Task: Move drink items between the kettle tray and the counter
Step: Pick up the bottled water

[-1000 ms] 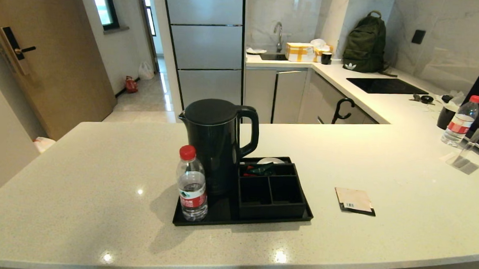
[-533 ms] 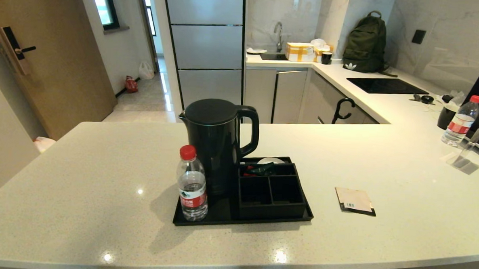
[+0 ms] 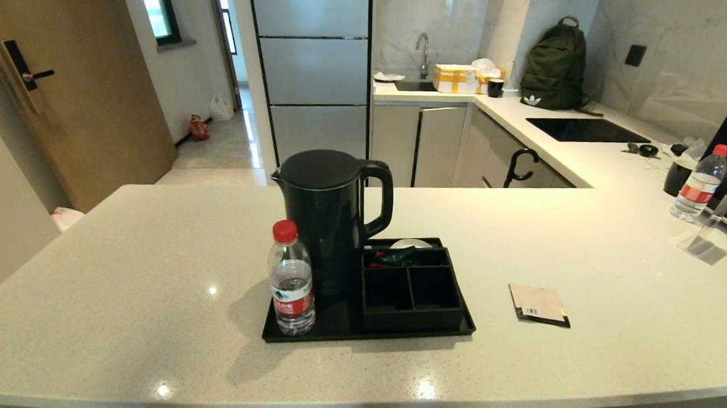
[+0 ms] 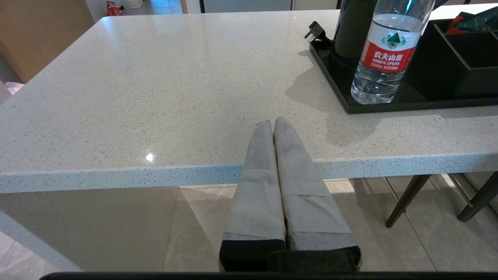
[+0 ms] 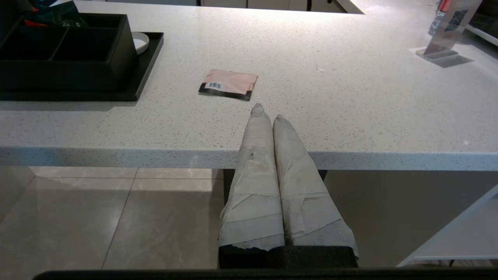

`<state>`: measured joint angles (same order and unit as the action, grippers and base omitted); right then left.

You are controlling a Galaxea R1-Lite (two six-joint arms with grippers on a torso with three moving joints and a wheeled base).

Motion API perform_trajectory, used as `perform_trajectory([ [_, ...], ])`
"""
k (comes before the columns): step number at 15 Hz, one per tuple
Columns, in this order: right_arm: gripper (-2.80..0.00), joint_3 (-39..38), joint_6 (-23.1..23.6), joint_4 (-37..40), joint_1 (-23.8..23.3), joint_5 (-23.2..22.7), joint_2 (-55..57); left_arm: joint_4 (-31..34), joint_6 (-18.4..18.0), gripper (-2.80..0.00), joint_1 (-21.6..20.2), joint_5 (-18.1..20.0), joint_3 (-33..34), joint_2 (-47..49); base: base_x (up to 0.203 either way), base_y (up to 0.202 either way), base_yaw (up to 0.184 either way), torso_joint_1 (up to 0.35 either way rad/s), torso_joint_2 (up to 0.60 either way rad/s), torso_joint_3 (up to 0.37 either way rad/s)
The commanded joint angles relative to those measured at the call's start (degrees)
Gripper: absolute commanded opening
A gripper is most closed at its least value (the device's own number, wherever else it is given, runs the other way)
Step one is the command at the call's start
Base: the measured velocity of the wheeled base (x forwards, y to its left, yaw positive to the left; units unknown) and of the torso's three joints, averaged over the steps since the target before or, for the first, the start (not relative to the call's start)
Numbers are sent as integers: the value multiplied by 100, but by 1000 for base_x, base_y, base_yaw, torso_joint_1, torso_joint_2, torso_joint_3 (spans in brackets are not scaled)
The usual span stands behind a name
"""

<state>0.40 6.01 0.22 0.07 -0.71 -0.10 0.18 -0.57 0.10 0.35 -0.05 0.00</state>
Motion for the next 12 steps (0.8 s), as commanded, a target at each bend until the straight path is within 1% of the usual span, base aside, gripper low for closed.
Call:
perform_trajectory([
  [1, -280, -9, -43, 3, 1, 9, 10, -1, 5, -280, -1, 0, 1, 0, 0, 0, 0, 0, 0, 0],
  [5, -280, -19, -469, 11, 1, 62, 10, -1, 5, -280, -1, 0, 5, 0, 0, 0, 0, 0, 0, 0],
  [12, -280, -23, -469, 5, 1, 62, 10, 23, -31, -280, -1, 0, -2, 0, 0, 0, 0, 0, 0, 0],
])
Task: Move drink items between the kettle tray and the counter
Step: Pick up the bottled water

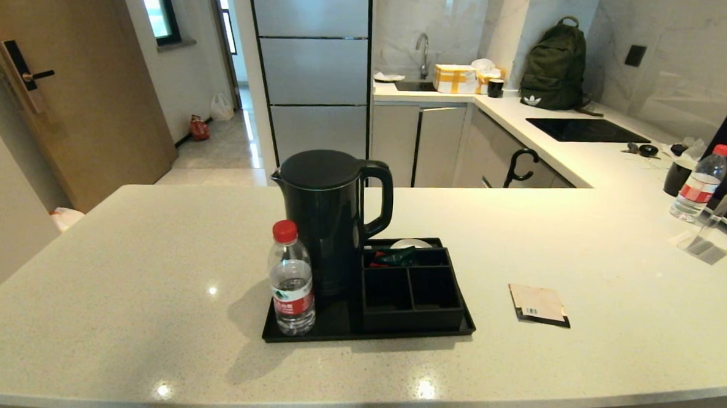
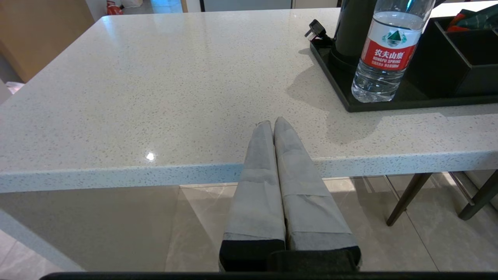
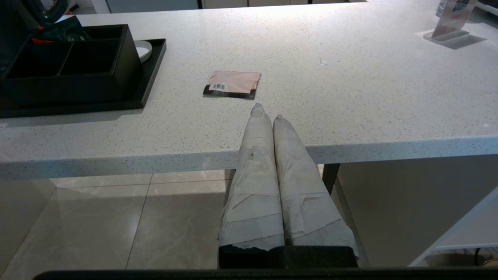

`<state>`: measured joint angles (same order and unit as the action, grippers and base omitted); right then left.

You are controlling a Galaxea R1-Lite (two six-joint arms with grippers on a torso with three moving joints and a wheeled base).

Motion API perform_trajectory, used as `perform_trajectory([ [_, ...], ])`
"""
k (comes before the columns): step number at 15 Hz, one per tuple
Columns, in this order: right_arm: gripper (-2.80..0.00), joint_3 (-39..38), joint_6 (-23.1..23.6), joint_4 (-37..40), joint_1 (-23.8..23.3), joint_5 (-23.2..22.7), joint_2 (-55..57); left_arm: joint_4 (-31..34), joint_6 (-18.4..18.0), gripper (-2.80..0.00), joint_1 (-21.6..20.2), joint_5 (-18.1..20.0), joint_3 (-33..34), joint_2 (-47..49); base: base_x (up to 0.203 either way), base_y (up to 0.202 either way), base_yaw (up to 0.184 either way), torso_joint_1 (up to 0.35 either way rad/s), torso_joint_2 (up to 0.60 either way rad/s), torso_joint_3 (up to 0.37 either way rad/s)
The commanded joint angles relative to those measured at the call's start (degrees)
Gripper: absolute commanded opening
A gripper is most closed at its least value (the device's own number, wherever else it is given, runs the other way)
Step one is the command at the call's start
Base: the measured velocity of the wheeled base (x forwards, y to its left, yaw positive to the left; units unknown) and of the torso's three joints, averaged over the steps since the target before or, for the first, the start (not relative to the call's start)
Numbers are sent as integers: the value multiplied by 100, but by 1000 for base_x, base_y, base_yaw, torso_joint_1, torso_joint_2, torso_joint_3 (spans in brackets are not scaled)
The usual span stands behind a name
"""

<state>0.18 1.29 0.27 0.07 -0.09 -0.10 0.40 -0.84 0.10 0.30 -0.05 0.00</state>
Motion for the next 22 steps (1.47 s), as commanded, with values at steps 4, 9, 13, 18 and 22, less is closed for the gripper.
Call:
perform_trajectory([
  [4, -280, -1, 3, 0, 1, 0, 10, 74, -289, -280, -10, -34, -123, 39, 0, 0, 0, 0, 0, 0],
  [9, -280, 8, -6, 0, 1, 0, 10, 735, 323, -280, 1, -16, -2507, 2418, 0, 0, 0, 0, 0, 0],
  [13, -280, 8, 3, 0, 1, 0, 10, 2581, 426, -280, 235, 757, -4250, 4163, 0, 0, 0, 0, 0, 0],
  [18, -280, 3, 3, 0, 1, 0, 10, 2216, -50, -280, 811, 1731, -4946, 7369, 0, 0, 0, 0, 0, 0],
  [22, -280, -1, 3, 0, 1, 0, 10, 774, -223, -280, 1320, 2014, -5272, 9485, 0, 0, 0, 0, 0, 0],
])
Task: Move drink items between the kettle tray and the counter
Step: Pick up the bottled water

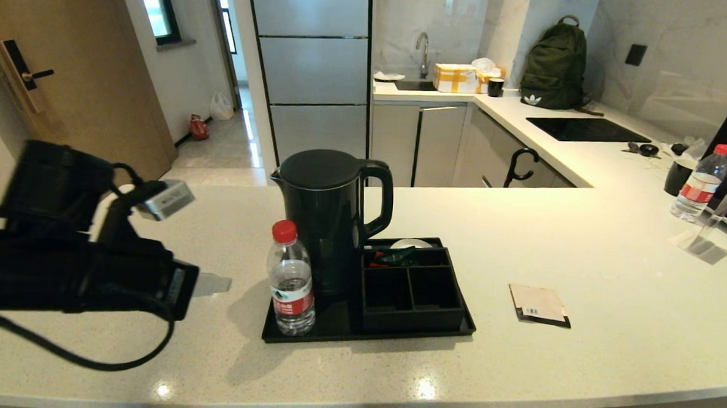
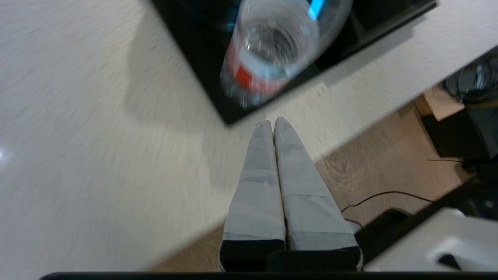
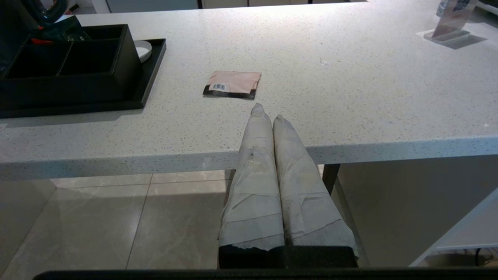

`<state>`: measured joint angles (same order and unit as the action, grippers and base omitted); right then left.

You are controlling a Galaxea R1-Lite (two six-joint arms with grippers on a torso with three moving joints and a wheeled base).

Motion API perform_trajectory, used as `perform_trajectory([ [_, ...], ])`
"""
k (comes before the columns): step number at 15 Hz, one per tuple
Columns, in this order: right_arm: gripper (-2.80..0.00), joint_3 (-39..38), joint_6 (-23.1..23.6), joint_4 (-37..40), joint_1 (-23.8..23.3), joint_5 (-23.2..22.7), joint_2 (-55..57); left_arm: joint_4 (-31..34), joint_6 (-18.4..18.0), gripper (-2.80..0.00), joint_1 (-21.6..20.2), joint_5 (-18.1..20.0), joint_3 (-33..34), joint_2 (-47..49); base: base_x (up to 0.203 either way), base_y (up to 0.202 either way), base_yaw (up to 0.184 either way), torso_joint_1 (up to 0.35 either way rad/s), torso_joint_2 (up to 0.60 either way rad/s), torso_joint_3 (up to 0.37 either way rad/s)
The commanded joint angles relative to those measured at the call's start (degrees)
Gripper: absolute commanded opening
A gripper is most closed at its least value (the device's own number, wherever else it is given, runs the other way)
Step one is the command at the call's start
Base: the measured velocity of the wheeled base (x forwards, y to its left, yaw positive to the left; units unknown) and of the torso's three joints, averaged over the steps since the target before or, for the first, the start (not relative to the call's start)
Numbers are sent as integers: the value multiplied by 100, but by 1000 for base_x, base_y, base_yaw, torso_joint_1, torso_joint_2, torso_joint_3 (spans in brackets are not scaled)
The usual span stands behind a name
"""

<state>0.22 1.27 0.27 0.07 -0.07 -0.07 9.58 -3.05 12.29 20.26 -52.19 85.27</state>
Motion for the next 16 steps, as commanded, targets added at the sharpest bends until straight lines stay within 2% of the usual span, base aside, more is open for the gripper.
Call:
perform_trajectory([
  [1, -280, -4, 5, 0, 1, -1, 7, -465, -27, -191, 279, -58, -75, 1338, 0, 0, 0, 0, 0, 0],
  [2, -280, -4, 5, 0, 1, -1, 7, -804, -71, 0, 499, -311, -23, 1599, 0, 0, 0, 0, 0, 0],
  [3, -280, -4, 5, 0, 1, -1, 7, -997, -83, 0, 577, -461, 19, 1677, 0, 0, 0, 0, 0, 0],
  [5, -280, -4, 5, 0, 1, -1, 7, -2117, 25, 0, 677, -669, 280, 1876, 0, 0, 0, 0, 0, 0],
  [9, -280, -4, 5, 0, 1, -1, 7, -2361, 106, 0, 713, -698, 886, 1616, 0, 0, 0, 0, 0, 0],
  [14, -280, -4, 5, 8, 1, -1, 7, -2435, 122, 0, 742, -537, 1215, 1242, 0, 0, 0, 0, 0, 0],
  [16, -280, 4, 5, 0, 1, -1, 7, -3551, 123, 0, 853, -378, 1408, 1433, 0, 0, 0, 0, 0, 0],
])
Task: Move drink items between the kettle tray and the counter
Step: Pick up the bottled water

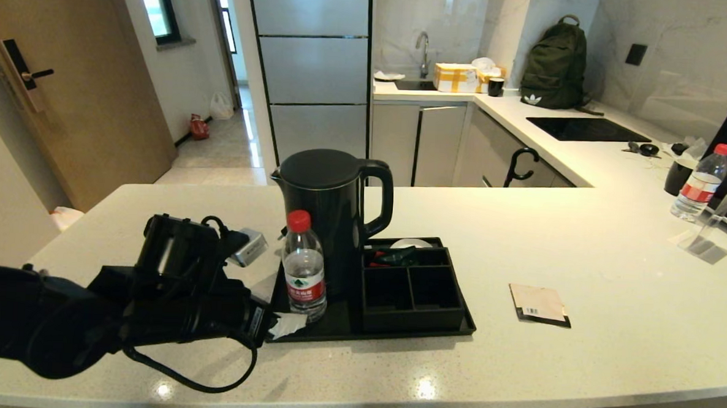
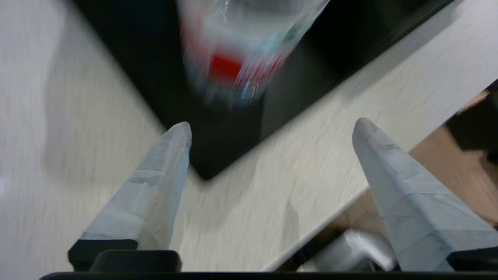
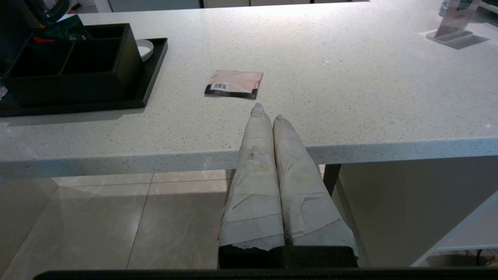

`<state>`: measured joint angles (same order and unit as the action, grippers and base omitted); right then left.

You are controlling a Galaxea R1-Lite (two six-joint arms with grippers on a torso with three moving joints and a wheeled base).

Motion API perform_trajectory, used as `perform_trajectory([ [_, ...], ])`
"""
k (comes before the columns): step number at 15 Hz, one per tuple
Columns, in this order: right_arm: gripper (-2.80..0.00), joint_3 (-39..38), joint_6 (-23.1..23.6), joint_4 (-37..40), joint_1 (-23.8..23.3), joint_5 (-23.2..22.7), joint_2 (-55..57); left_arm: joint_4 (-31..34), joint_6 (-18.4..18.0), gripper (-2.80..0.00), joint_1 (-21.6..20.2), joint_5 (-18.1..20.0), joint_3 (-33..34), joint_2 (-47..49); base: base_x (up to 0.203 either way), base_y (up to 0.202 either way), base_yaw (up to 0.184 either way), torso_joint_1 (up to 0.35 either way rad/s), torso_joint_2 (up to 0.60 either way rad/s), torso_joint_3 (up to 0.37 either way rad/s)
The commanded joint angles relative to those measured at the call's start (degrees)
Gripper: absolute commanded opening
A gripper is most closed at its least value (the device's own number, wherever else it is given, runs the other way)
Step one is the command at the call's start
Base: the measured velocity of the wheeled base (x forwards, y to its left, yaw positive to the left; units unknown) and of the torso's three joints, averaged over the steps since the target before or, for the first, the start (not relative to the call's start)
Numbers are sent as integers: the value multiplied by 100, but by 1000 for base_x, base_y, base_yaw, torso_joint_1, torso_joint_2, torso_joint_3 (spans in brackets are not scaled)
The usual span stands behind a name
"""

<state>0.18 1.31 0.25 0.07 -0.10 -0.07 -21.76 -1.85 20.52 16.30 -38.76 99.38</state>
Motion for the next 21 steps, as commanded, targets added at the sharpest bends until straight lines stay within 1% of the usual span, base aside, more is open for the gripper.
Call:
perform_trajectory([
  [1, -280, 8, 1, 2, 1, 1, 7, -1110, -9, 0, 92, -12, 161, 262, 0, 0, 0, 0, 0, 0],
  [2, -280, 8, 1, 2, 1, 1, 7, -1717, -17, 0, 159, -128, 247, 543, 0, 0, 0, 0, 0, 0],
  [3, -280, 8, 1, 2, 1, 1, 7, -2058, -24, 0, 223, -265, 324, 680, 0, 0, 0, 0, 0, 0],
  [4, -280, -1, -4, 2, 1, 1, 7, -2114, -24, 0, 251, -321, 326, 702, 0, 0, 0, 0, 0, 0],
  [6, -280, -1, 1, 2, 1, 1, 7, -2591, -13, 0, 530, -963, 279, 1119, 0, 0, 0, 0, 0, 0],
  [7, -280, 8, 1, 2, 1, 1, 7, -2754, -5, 0, 628, -1181, 222, 1228, 0, 0, 0, 0, 0, 0],
  [10, -280, -1, 1, 2, 1, 1, 7, -2763, 0, 0, 628, -1296, 184, 1277, 0, 0, 0, 0, 0, 0],
  [11, -280, 3, 1, 2, 1, 1, 7, -2763, 0, -280, 628, -1377, 173, 1288, 0, 0, 0, 0, 0, 0],
  [13, -280, -1, 1, 2, 1, 1, 7, -2754, 0, -280, 628, -1454, 167, 1268, 0, 0, 0, 0, 0, 0],
  [18, -280, 8, 1, 2, 1, 1, 7, -2754, 28, -280, 628, -1459, 249, 1093, 0, 0, 0, 0, 0, 0],
  [21, -280, -1, 1, 2, 1, 1, 7, -2650, 161, -280, 681, -1545, 545, 313, 0, 0, 0, 0, 0, 0],
])
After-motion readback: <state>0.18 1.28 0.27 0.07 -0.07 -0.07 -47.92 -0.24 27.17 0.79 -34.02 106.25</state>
